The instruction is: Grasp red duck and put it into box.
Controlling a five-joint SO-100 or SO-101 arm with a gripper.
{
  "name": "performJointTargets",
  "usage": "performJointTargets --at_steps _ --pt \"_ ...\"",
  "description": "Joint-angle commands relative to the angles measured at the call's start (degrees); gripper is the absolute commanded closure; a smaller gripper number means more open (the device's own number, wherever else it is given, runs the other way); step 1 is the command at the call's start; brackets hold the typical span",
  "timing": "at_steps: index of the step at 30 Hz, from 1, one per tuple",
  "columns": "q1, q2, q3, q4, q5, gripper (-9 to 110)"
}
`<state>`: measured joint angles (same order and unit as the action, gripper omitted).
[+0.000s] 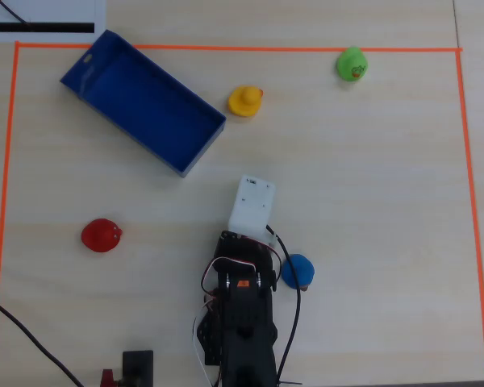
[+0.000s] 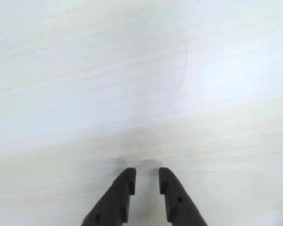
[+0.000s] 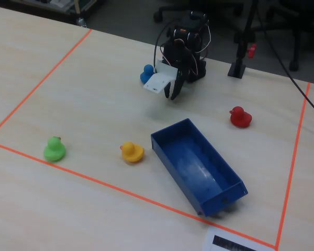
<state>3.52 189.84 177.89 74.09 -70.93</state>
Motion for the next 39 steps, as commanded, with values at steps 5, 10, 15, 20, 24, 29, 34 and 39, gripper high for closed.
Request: performJointTargets --at_steps 5,10,15,20,24,29,34,39 --pt "0.18 -0.18 0.35 0.88 0.35 97" --pt "0.18 -0.18 0.35 0.88 0.35 98" --pt "0.97 -0.18 0.35 0.88 0.35 100" --pt "0.26 -0.88 -0.62 -0.35 -2.55 97" --pt "-0.26 -10.20 -9.32 -2.46 -2.11 83" --pt "-6.77 -25.40 -29.36 4.66 -1.32 76" --pt "-16.44 -41.04 -52.38 14.59 3.96 68" --pt "-29.88 -50.98 -65.13 19.07 12.66 63"
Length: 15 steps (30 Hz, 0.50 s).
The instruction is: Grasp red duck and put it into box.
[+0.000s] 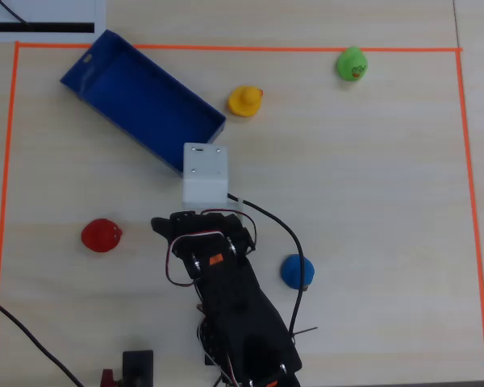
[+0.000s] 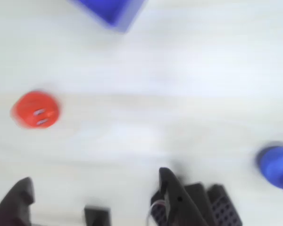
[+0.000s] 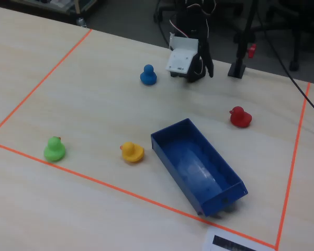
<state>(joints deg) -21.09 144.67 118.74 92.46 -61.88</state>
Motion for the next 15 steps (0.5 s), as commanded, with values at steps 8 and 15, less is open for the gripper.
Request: performJointTargets --at_steps 8,15 --pt "-22.06 -16.61 -7.65 -7.91 19.95 56" --pt "-26.46 -21.97 -2.29 -19.34 26.02 56"
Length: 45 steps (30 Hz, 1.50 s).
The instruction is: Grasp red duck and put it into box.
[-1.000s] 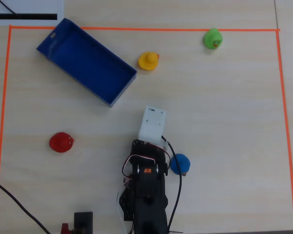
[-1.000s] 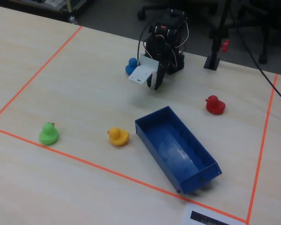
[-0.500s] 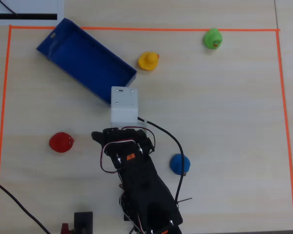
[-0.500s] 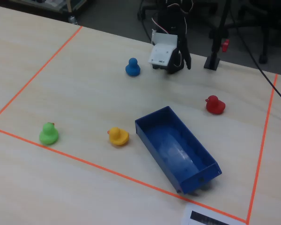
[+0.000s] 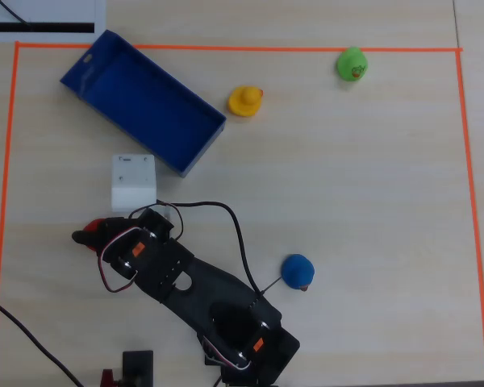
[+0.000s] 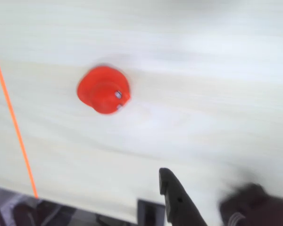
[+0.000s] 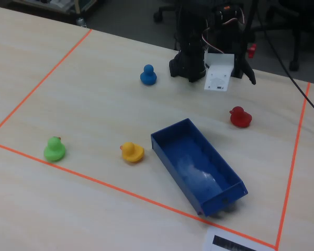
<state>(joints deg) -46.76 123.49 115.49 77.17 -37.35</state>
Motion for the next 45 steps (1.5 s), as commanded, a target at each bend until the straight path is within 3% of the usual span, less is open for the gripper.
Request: performJointTargets --at_steps 1,21,45 --pt "-0.97 -1.49 2.11 -5.71 2.02 56" --pt "-2.11 -13.36 11.87 -28.48 2.29 56" --pt "-1.41 -14.41 20.21 -36.21 3.60 61"
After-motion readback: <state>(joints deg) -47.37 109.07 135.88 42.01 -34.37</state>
